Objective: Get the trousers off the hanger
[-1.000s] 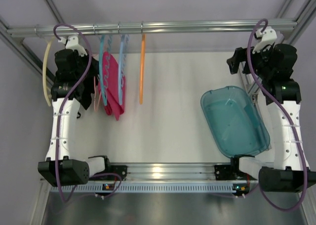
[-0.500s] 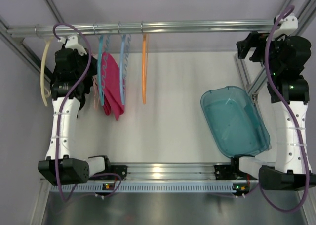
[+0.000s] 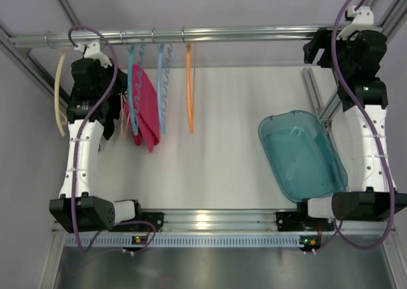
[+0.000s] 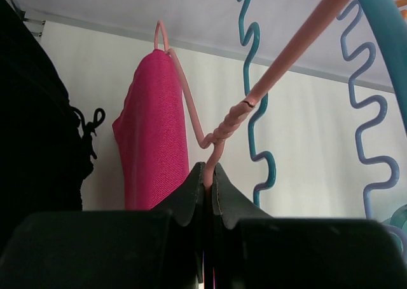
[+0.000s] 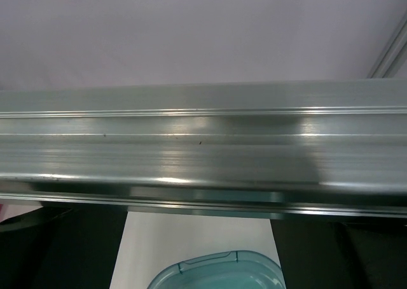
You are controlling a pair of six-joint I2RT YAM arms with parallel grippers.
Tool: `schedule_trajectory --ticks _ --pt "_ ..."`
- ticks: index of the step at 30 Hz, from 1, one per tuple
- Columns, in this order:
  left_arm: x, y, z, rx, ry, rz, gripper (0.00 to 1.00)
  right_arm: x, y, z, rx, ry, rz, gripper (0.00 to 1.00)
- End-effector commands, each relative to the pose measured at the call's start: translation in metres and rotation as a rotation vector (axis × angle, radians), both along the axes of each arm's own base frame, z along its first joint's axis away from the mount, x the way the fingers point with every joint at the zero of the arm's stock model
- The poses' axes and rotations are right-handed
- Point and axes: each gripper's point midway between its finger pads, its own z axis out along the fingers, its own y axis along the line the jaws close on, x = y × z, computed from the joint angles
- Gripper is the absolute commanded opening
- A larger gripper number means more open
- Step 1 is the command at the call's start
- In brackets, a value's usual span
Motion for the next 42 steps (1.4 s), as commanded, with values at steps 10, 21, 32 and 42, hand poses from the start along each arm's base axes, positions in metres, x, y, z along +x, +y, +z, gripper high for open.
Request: schedule_trajectory --ticks 10,21,32,42 --pt "0.044 0.007 0.099 0.043 -0.343 0.008 0.00 0.040 -0.006 0.059 -0.034 -0.203 -0.012 0.84" --pt "0.072 0.011 0.096 0.072 -0.346 0.011 0.00 0.055 -0.004 0.064 -0.061 -0.213 0.005 0.86" --pt "-0.008 -0.006 0.119 0.082 -0.401 -0.048 0.00 -0.018 0.037 0.046 -0.084 -0.191 0.233 1.00" --pt "-0.083 -0.006 0.091 0.093 -0.330 -0.019 0.00 -0.075 0.064 0.021 -0.106 -0.126 0.414 1.00"
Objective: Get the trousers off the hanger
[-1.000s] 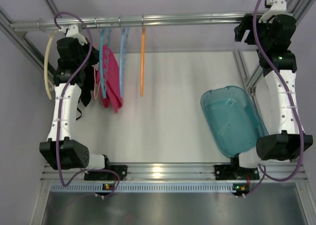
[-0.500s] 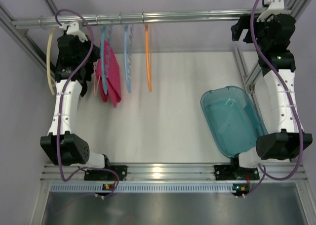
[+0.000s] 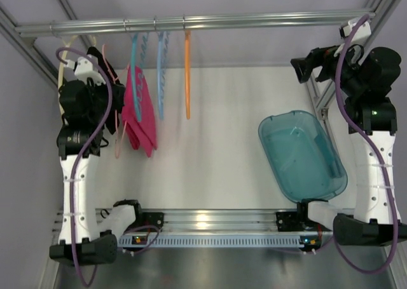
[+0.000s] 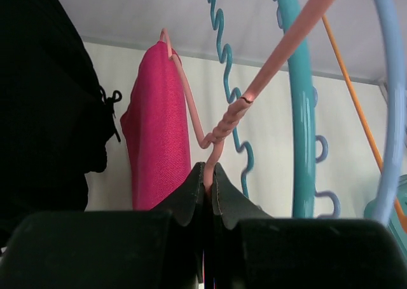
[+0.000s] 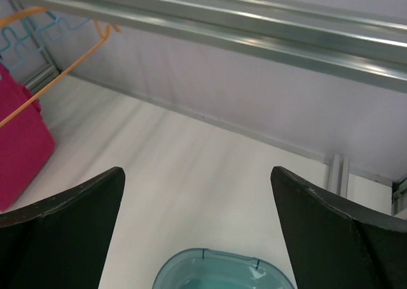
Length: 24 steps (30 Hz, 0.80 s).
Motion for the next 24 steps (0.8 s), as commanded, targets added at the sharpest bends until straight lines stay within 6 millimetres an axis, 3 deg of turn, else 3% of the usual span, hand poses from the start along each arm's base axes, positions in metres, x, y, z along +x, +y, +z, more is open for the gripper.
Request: schedule_trajectory --ticks 1,4,11,17,20,24 --pt "-0.033 -0.001 0.059 0.044 -0.218 0.002 0.00 -0.022 0.021 -0.015 -0.046 0.045 0.144 0.99" --pt "-0.060 -0.009 0.038 0.041 -0.184 -0.034 0.00 -0.038 0.030 -0.021 -0.063 0.063 0.216 0.99" --pt "-0.121 -0.030 0.012 0.026 -0.110 -0.128 0.00 -0.067 0.045 -0.035 -0.058 0.108 0.325 0.99" --pt "-0.173 -0.062 0.001 0.050 -0.095 -0.325 0.00 -0.093 0.059 -0.055 -0.030 0.166 0.394 0.99" --pt "-0.195 -0.083 -0.007 0.049 -0.077 -0.471 0.00 -0.105 0.076 -0.076 -0.054 0.200 0.435 0.99" --pt "-0.222 -0.104 -0.019 0.013 -0.049 -0.624 0.00 -0.120 0.095 -0.086 -0.088 0.200 0.469 0.99"
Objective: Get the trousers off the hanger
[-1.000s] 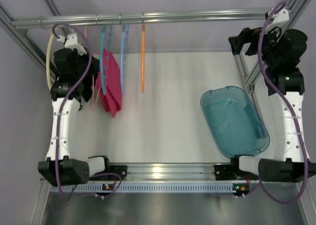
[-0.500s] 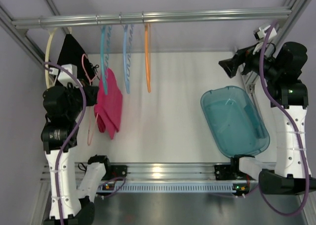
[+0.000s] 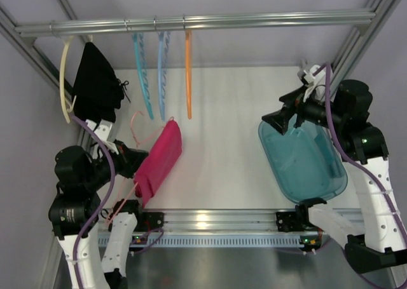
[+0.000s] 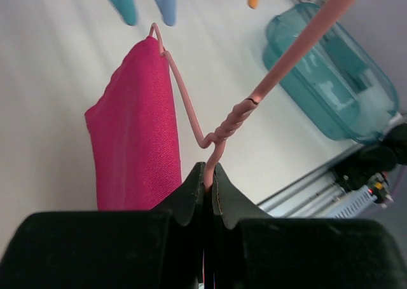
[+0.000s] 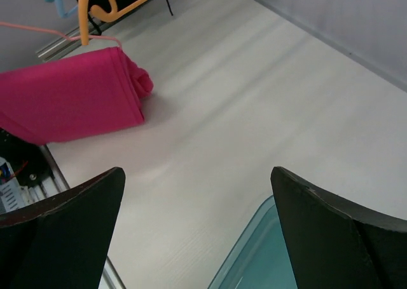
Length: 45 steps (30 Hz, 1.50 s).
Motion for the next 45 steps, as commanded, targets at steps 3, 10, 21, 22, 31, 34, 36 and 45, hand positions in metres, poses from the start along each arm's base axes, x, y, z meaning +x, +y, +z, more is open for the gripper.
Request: schedule_trajectory --ticks 3,10,21,22,31,34,36,45 --pt "-0.031 -0.040 0.025 -0.066 -0.102 -0.304 0.00 -0.012 0.012 0.002 0.001 -0.023 0.017 0.99" --pt "-0.003 -0.045 0.032 -0.106 -0.067 -0.456 0.00 -0.015 0.010 0.003 0.013 -0.032 0.000 0.99" --pt "0.067 -0.043 0.080 -0.037 -0.131 -0.567 0.00 -0.005 0.000 -0.007 0.008 -0.004 -0.065 0.99" --pt "0.068 -0.053 0.081 -0.008 -0.130 -0.594 0.00 -0.003 0.000 -0.007 0.008 -0.004 -0.066 0.99" --pt "0.052 -0.128 0.071 0.033 -0.108 -0.798 0.00 0.005 -0.005 0.003 0.001 -0.017 -0.093 0.99" --pt "0.047 -0.144 0.063 0.033 -0.081 -0.825 0.00 0.003 -0.005 0.002 -0.003 -0.016 -0.091 0.99" --pt "0.049 -0.157 0.062 0.031 -0.097 -0.828 0.00 0.001 -0.005 0.001 -0.003 -0.016 -0.091 0.99" --pt "0.082 -0.224 0.097 -0.050 -0.125 -0.643 0.00 -0.001 -0.016 0.013 0.022 -0.062 -0.170 0.99"
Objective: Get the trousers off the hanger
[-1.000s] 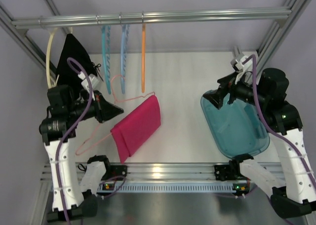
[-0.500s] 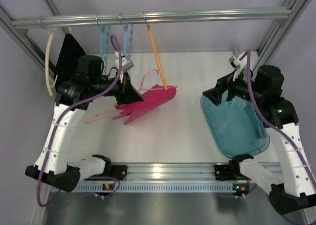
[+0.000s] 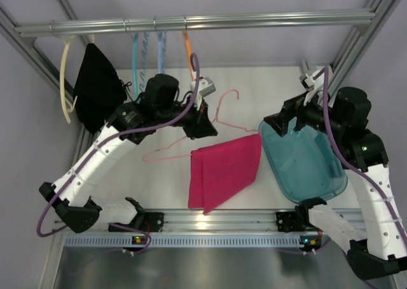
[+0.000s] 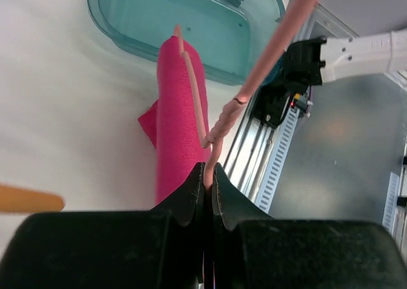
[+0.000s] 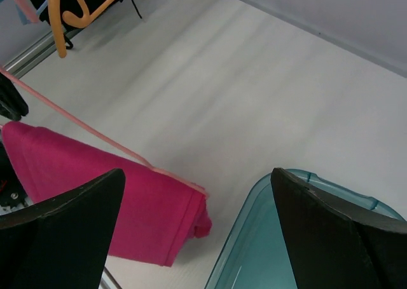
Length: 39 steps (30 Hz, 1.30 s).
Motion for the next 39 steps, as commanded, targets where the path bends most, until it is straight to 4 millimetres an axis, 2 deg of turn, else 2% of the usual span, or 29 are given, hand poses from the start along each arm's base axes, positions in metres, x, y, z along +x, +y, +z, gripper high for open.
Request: schedule_trajectory --ticks 1,2,3,5,6,7,8,9,10,11,12,13,14,15,17,18,19,20,21,22,23,24,25,28,29,32,34,37,39 --pt "0.038 -0.039 0.085 -0.209 -0.193 0.182 0.00 0.000 -0.012 0.033 0.032 -0.116 -0.077 0.99" --pt "0.043 -0.044 0.087 -0.211 -0.183 0.208 0.00 0.000 -0.017 0.037 0.034 -0.136 -0.107 0.99" --pt "0.043 -0.048 0.105 -0.243 -0.196 0.222 0.00 0.000 -0.019 0.036 0.031 -0.139 -0.119 0.99" --pt "0.065 -0.059 0.103 -0.226 -0.187 0.369 0.00 -0.001 -0.024 0.038 0.026 -0.149 -0.151 0.99" --pt "0.060 -0.066 0.119 -0.263 -0.181 0.402 0.00 -0.003 -0.025 0.038 0.024 -0.151 -0.155 0.99" --pt "0.067 -0.075 0.116 -0.252 -0.185 0.442 0.00 -0.003 -0.026 0.038 0.024 -0.152 -0.158 0.99" --pt "0.077 -0.069 0.131 -0.274 -0.212 0.531 0.00 -0.005 -0.026 0.039 0.026 -0.159 -0.158 1.00" --pt "0.080 -0.072 0.136 -0.293 -0.201 0.569 0.00 -0.005 -0.026 0.038 0.027 -0.158 -0.157 0.99" --pt "0.083 -0.083 0.133 -0.285 -0.203 0.595 0.00 -0.005 -0.026 0.038 0.030 -0.160 -0.154 0.99" --pt "0.094 -0.080 0.135 -0.279 -0.226 0.688 0.00 -0.007 -0.025 0.039 0.041 -0.162 -0.150 0.99" --pt "0.086 -0.082 0.152 -0.319 -0.237 0.712 0.00 -0.006 -0.024 0.036 0.040 -0.158 -0.148 0.99" --pt "0.085 -0.084 0.156 -0.327 -0.244 0.739 0.00 -0.005 -0.024 0.035 0.040 -0.159 -0.147 0.99" --pt "0.088 -0.091 0.152 -0.319 -0.244 0.763 0.00 -0.005 -0.022 0.036 0.045 -0.171 -0.139 0.99" --pt "0.087 -0.088 0.162 -0.339 -0.255 0.818 0.00 -0.004 -0.021 0.030 0.045 -0.159 -0.134 0.99" --pt "0.089 -0.089 0.163 -0.339 -0.266 0.870 0.00 -0.002 -0.018 0.027 0.051 -0.174 -0.115 0.99" --pt "0.091 -0.091 0.164 -0.345 -0.267 0.906 0.00 0.000 -0.016 0.015 0.048 -0.159 -0.109 0.99" --pt "0.093 -0.090 0.165 -0.354 -0.268 0.929 0.00 0.001 -0.015 0.011 0.052 -0.167 -0.103 0.99" --pt "0.094 -0.090 0.167 -0.365 -0.270 0.944 0.00 -0.003 -0.011 0.022 0.107 -0.209 -0.088 0.99" --pt "0.096 -0.093 0.169 -0.377 -0.268 0.952 0.00 0.001 -0.008 0.004 0.114 -0.190 -0.085 0.98" --pt "0.098 -0.092 0.169 -0.383 -0.268 0.972 0.00 0.002 -0.007 0.003 0.134 -0.212 -0.086 0.97" --pt "0.098 -0.092 0.175 -0.404 -0.265 0.978 0.00 0.002 -0.007 0.020 0.182 -0.304 -0.091 0.97" --pt "0.098 -0.093 0.179 -0.419 -0.262 0.979 0.00 0.007 -0.005 0.002 0.189 -0.290 -0.100 0.97" --pt "0.100 -0.097 0.178 -0.423 -0.261 0.983 0.00 0.010 -0.005 0.000 0.202 -0.309 -0.112 0.96" --pt "0.100 -0.103 0.181 -0.436 -0.264 0.977 0.00 0.016 0.005 0.001 0.211 -0.374 -0.122 0.93" --pt "0.099 -0.105 0.181 -0.440 -0.263 0.972 0.00 0.016 0.014 -0.002 0.188 -0.388 -0.106 0.92" --pt "0.100 -0.108 0.177 -0.428 -0.266 0.971 0.00 0.007 0.033 0.004 0.162 -0.445 -0.035 0.89" --pt "0.102 -0.109 0.174 -0.421 -0.272 0.979 0.00 0.014 0.029 0.003 0.133 -0.455 -0.084 0.85" --pt "0.104 -0.110 0.172 -0.418 -0.279 0.989 0.00 0.021 0.029 0.001 0.103 -0.472 -0.122 0.85" --pt "0.104 -0.110 0.173 -0.416 -0.287 0.990 0.00 0.018 0.035 0.004 0.112 -0.477 -0.090 0.86"
